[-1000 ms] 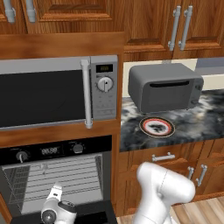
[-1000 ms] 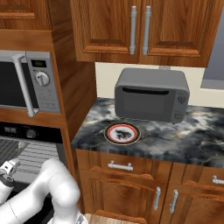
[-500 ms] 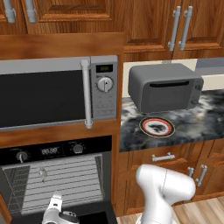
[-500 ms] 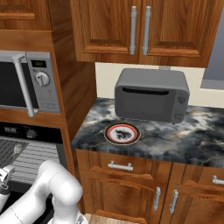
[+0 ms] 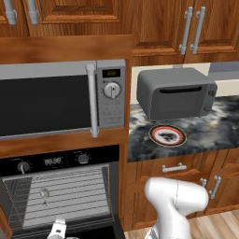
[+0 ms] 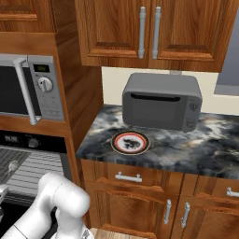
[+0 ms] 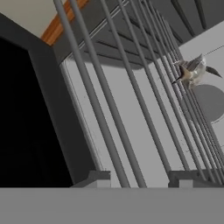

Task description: Take the fish from the oven and place it on the plate on the counter.

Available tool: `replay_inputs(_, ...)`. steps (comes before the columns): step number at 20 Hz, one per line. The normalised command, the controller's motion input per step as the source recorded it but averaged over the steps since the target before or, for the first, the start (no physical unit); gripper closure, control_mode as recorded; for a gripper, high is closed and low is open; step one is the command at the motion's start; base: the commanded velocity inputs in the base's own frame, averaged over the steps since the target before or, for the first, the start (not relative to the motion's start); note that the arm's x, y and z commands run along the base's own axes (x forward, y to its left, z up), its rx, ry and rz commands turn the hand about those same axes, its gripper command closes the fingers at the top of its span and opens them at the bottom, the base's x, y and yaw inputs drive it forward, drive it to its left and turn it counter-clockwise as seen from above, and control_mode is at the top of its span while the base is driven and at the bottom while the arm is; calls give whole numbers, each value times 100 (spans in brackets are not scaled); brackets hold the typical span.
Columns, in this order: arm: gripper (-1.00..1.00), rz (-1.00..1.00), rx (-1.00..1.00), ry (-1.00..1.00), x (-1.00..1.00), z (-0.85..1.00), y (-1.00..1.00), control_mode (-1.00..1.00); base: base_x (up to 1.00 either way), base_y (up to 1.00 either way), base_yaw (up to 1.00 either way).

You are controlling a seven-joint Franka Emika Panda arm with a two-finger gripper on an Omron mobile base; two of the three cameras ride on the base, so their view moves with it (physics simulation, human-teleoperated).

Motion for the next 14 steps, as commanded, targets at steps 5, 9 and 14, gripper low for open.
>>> replay_inputs(5,100,1,0,5,-100,-78,-1,-100,0,0,0)
replay_inputs(9,100,3,0,5,-100,-70,-2,-100,0,0,0)
replay_inputs(14,100,4,0,3,-100,-54,0,-100,0,0,0)
